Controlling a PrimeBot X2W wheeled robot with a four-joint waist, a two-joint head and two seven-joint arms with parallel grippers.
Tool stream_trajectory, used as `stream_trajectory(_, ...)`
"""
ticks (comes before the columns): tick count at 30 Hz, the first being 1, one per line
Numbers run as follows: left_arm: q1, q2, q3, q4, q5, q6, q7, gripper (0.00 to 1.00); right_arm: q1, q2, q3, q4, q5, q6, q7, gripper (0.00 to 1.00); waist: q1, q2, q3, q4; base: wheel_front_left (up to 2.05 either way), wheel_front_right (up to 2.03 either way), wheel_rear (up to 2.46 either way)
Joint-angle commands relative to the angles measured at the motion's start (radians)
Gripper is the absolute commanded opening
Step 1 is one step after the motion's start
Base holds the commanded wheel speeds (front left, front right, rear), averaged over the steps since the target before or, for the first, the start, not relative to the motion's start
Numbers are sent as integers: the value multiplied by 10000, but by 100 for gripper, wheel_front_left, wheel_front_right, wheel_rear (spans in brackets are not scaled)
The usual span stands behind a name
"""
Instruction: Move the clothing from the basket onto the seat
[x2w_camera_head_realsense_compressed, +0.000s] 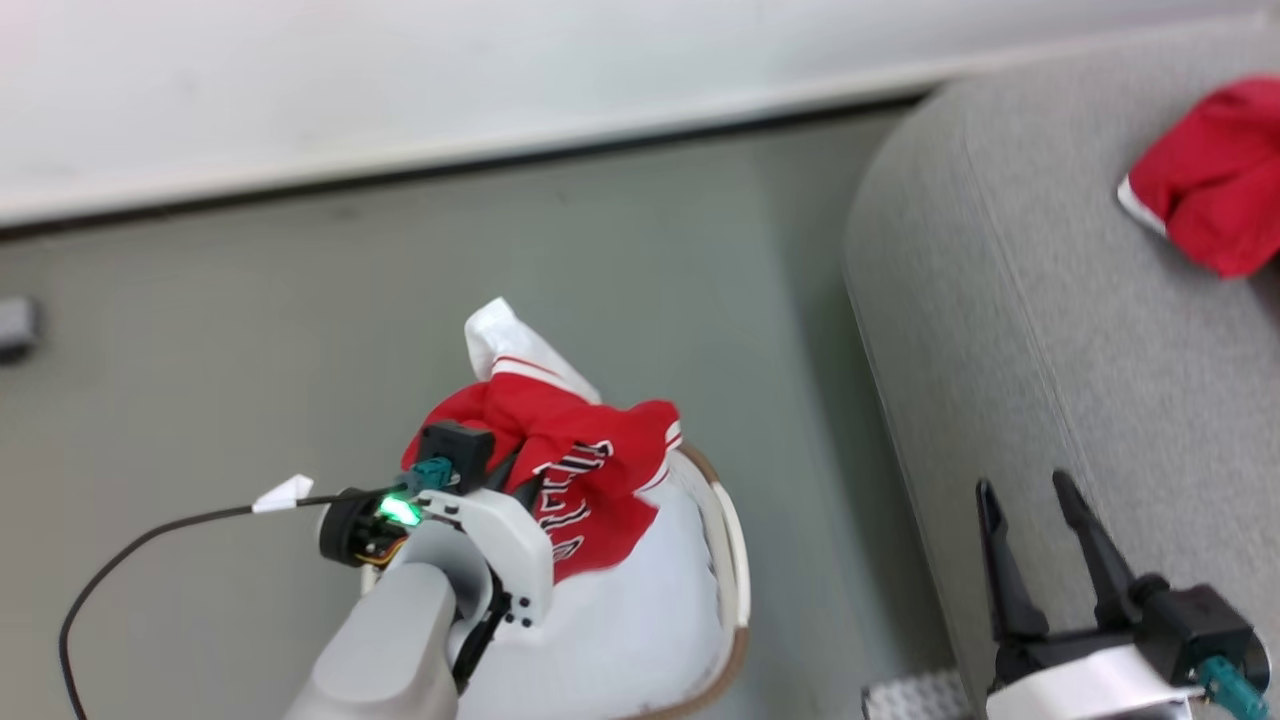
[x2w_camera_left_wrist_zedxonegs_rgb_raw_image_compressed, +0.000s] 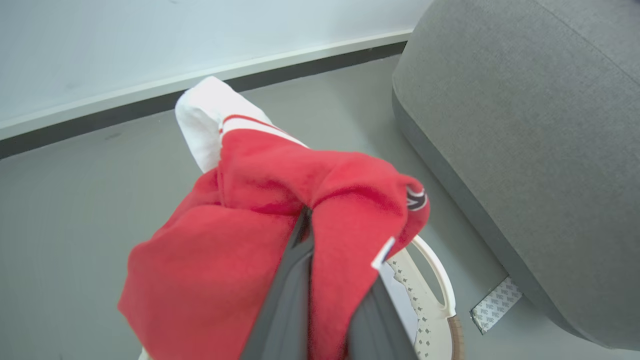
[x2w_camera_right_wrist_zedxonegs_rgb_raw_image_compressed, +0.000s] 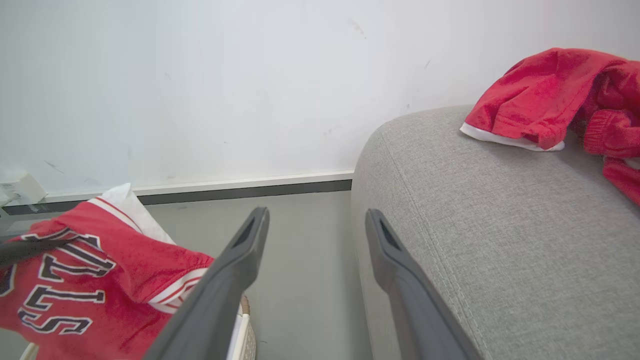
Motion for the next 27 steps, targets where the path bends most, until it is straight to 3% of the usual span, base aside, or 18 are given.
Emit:
stream_trajectory(1,239,-5,-7,-245,-202,-48,21,0,222,-32,4,93,-55,-22,5,100,2,0,-1210,768,0,0,0)
stream_trajectory(8,782,9,17,-2601,-720,116,556,0,750,-29,210,367,-208,-22,7,100,2,0,-2372,966,0,0,0)
stream_trajectory(15,1308,515,212,-5348,-951,329,1487,0,1047,-33,635,601,-156,-22,7,100,2,0,-3196,790,0,0,0)
stream_trajectory(27,2350,1119,231,-8276,-1247,652,2864,0,948,-216,1521,369,-359,-22,7,100,2,0,-3363,445,0,0,0)
